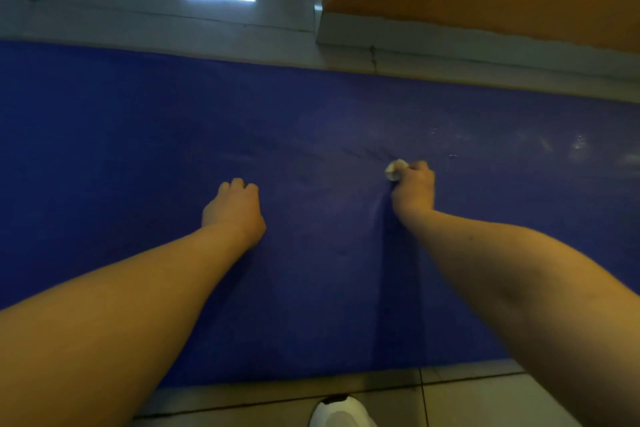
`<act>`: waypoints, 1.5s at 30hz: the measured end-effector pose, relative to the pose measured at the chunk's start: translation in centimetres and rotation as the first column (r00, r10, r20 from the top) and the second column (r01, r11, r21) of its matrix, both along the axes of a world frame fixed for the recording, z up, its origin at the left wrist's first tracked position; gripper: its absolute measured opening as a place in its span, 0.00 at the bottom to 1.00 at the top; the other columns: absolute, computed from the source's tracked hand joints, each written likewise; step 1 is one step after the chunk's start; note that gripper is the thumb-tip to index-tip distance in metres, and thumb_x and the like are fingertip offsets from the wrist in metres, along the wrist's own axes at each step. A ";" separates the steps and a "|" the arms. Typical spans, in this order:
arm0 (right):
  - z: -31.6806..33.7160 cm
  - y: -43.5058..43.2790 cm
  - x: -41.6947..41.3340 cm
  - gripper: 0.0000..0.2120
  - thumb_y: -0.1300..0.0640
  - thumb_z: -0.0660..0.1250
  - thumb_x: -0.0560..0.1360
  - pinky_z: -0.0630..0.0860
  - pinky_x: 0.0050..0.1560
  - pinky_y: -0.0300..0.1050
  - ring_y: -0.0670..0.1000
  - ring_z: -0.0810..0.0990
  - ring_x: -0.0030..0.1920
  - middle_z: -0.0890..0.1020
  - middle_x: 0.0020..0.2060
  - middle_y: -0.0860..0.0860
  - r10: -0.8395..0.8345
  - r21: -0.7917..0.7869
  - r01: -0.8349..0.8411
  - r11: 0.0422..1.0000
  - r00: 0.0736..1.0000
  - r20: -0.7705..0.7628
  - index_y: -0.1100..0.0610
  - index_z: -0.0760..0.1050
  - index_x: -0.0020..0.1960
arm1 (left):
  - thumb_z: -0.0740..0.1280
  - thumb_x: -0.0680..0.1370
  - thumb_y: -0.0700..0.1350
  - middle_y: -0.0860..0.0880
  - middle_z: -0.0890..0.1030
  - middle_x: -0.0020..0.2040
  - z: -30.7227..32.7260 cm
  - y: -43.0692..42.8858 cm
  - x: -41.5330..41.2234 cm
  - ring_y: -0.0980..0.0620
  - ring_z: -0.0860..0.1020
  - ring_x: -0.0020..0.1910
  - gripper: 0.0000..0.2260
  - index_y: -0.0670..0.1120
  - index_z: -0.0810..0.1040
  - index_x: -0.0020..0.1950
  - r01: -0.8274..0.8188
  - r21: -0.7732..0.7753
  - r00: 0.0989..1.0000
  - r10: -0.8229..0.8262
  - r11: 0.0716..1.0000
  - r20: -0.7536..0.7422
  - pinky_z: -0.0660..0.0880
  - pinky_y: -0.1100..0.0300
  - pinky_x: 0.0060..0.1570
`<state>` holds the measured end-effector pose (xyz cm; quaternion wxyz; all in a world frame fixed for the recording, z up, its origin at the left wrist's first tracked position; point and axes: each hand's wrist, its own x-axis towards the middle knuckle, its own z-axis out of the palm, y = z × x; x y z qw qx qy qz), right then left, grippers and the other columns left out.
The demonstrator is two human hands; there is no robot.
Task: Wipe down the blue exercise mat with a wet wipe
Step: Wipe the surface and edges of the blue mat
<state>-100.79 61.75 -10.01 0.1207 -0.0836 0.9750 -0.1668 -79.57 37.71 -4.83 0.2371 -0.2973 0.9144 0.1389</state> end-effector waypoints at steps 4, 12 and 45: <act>-0.2 -1.3 2.8 0.12 0.66 0.64 0.75 0.75 0.49 0.50 0.60 0.79 0.56 0.77 0.58 0.59 -0.180 -0.174 0.192 0.966 0.980 0.083 0.62 0.75 0.58 | 0.61 0.81 0.44 0.46 0.68 0.68 0.3 1.9 -0.1 0.45 0.68 0.66 0.18 0.46 0.69 0.71 0.025 0.000 1.000 -0.025 1.000 -0.004 0.74 0.51 0.47; -0.5 -3.1 15.7 0.10 0.53 0.65 0.81 0.69 0.39 0.37 0.47 0.71 0.39 0.72 0.41 0.49 0.455 -0.262 -0.449 0.854 0.889 -0.041 0.55 0.69 0.43 | 0.63 0.81 0.45 0.46 0.66 0.71 1.3 7.0 -0.2 0.44 0.66 0.68 0.20 0.46 0.67 0.73 0.063 0.035 0.998 -0.064 0.997 0.012 0.76 0.47 0.56; 26.7 -6.7 14.7 0.09 0.61 0.68 0.79 0.83 0.53 0.50 0.55 0.81 0.45 0.81 0.46 0.56 0.257 -0.581 -0.009 0.814 0.903 0.346 0.64 0.81 0.57 | 0.72 0.77 0.43 0.46 0.80 0.46 23.9 5.4 1.0 0.48 0.80 0.43 0.22 0.43 0.74 0.70 0.077 0.106 0.925 -0.031 0.991 -0.378 0.74 0.56 0.43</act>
